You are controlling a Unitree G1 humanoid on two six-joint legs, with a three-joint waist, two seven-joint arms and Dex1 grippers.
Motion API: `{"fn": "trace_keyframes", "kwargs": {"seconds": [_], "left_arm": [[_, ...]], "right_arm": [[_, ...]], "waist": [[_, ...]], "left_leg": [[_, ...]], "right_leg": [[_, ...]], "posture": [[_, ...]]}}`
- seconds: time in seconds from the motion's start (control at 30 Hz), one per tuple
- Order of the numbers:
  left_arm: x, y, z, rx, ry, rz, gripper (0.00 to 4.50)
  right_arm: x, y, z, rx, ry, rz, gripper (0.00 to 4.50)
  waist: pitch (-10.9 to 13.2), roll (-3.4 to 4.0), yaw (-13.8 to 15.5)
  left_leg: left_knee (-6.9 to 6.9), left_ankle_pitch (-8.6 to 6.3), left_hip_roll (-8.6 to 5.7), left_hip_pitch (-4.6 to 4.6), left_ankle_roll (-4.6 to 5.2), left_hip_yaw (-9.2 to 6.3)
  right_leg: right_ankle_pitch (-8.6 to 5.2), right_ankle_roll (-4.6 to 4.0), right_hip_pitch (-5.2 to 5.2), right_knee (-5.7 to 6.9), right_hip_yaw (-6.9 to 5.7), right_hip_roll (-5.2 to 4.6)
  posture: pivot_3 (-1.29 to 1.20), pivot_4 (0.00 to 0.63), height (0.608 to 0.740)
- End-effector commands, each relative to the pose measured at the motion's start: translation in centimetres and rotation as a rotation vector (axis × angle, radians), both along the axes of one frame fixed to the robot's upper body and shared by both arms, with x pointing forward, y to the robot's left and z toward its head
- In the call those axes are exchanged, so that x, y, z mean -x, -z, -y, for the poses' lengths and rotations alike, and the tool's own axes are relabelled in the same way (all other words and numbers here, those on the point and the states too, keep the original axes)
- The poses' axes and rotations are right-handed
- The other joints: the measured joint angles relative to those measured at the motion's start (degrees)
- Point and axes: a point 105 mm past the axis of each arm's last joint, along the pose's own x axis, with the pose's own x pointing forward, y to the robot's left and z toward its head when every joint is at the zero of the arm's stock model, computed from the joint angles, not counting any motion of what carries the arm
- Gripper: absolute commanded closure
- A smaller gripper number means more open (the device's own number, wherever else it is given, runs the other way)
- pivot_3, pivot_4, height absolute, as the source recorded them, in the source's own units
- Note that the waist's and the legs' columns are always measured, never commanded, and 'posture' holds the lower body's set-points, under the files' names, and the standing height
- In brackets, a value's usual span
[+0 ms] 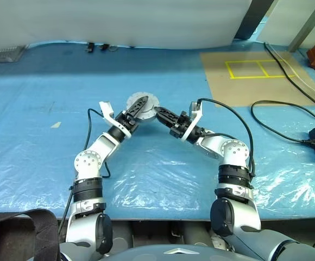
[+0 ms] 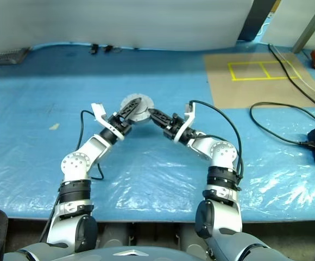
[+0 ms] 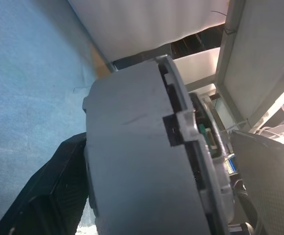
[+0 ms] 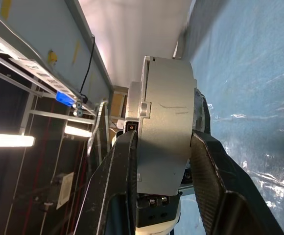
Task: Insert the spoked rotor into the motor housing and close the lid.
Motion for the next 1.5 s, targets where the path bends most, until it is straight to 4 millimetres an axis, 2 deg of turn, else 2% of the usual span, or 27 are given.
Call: {"fn": "trace_keyframes", "kwargs": {"seconds": [0.03,0.07,0.13,0.37,0.6,0.63,0.8,0.93,1.1,1.23,1.3,1.5], "left_arm": [[0.3,-0.9,0.2,-0.004,0.026,0.046,1.32],[0.3,-0.8,0.2,-0.010,0.025,0.042,1.63],[0.3,-0.8,0.1,-0.012,0.023,0.041,1.86],[0.0,-0.8,0.1,-0.007,0.009,0.025,1.87],[0.2,-1.2,0.4,0.069,0.026,0.016,1.87],[0.0,-1.1,0.2,0.080,0.015,0.006,1.87],[-0.7,-1.6,-0.8,0.183,-0.041,-0.014,1.87],[-1.3,-1.7,-1.5,0.225,-0.091,-0.028,1.87],[-3.4,-1.1,-5.5,0.223,-0.347,-0.035,1.87],[-4.9,0.3,-10.6,0.189,-0.605,-0.047,1.87],[-5.3,1.0,-13.4,0.171,-0.731,-0.048,1.87],[-4.8,2.2,-19.1,0.084,-0.994,-0.043,1.87]], "right_arm": [[0.4,-3.0,0.0,-0.078,-0.012,0.113,3.32],[0.3,-3.0,0.1,-0.078,-0.010,0.113,3.32],[0.3,-3.0,0.1,-0.078,-0.009,0.114,3.32],[0.2,-3.2,0.1,-0.075,-0.009,0.118,3.32],[-0.4,-2.9,0.5,-0.014,0.038,0.135,3.32],[-0.7,-2.9,0.6,-0.006,0.055,0.136,2.59],[-1.5,-2.7,1.0,0.007,0.109,0.130,1.00],[-2.0,-2.3,1.5,0.033,0.154,0.126,1.00],[-2.6,-2.0,2.0,0.080,0.195,0.141,1.00],[-2.4,-2.2,1.7,0.097,0.178,0.165,1.00],[-2.4,-2.3,1.7,0.098,0.175,0.169,1.00],[-2.0,-2.2,1.4,0.102,0.157,0.178,1.00]], "waist": [[0.00,0.00,0.00],[0.00,0.00,0.03],[0.00,0.00,0.01],[0.00,0.00,0.07],[0.00,0.00,0.14],[0.00,0.00,0.18],[0.01,-0.01,0.18],[0.01,-0.02,0.18],[0.03,-0.06,0.15],[0.04,-0.07,-0.16],[0.06,-0.12,-0.20],[0.25,-0.47,0.36]], "left_leg": [[0.00,0.00,0.00,0.00,0.00,0.00],[0.00,0.00,0.00,0.00,0.00,0.00],[0.00,0.00,0.00,0.00,0.00,-0.01],[0.02,0.01,0.00,0.00,0.01,-0.01],[0.03,0.03,0.00,-0.02,0.05,-0.01],[0.04,0.03,0.00,-0.02,0.05,-0.01],[0.09,0.03,-0.01,-0.03,0.05,-0.02],[0.09,0.03,0.00,-0.04,0.05,-0.02],[0.11,0.04,-0.02,-0.07,0.07,-0.04],[0.10,0.05,0.00,-0.04,0.08,-0.07],[0.10,0.05,-0.01,-0.05,0.08,-0.10],[0.16,0.05,-0.01,-0.10,0.08,-0.18]], "right_leg": [[0.00,0.00,0.00,0.00,0.00,0.00],[0.00,0.00,0.00,0.00,0.00,0.00],[0.00,0.01,0.00,0.00,-0.01,0.00],[0.01,0.01,0.00,0.02,-0.01,0.00],[0.01,0.02,0.00,0.03,-0.01,0.00],[0.01,0.02,0.00,0.03,-0.01,0.00],[0.02,0.03,0.00,0.06,-0.01,0.00],[0.03,0.04,0.00,0.05,-0.02,0.01],[0.05,0.08,0.00,0.04,-0.03,0.00],[0.08,0.12,0.00,0.04,-0.03,0.05],[0.09,0.16,0.00,0.03,-0.03,0.07],[0.11,0.19,0.00,-0.02,-0.10,0.06]], "posture": [[0.00,0.150,0.740],[0.00,0.150,0.740],[0.00,0.150,0.740],[0.00,0.150,0.740],[0.00,0.150,0.740],[0.00,0.150,0.740],[0.00,0.150,0.740],[0.00,0.150,0.740],[0.00,0.150,0.740],[0.00,0.150,0.740],[0.00,0.150,0.740],[0.00,0.150,0.740]]}}
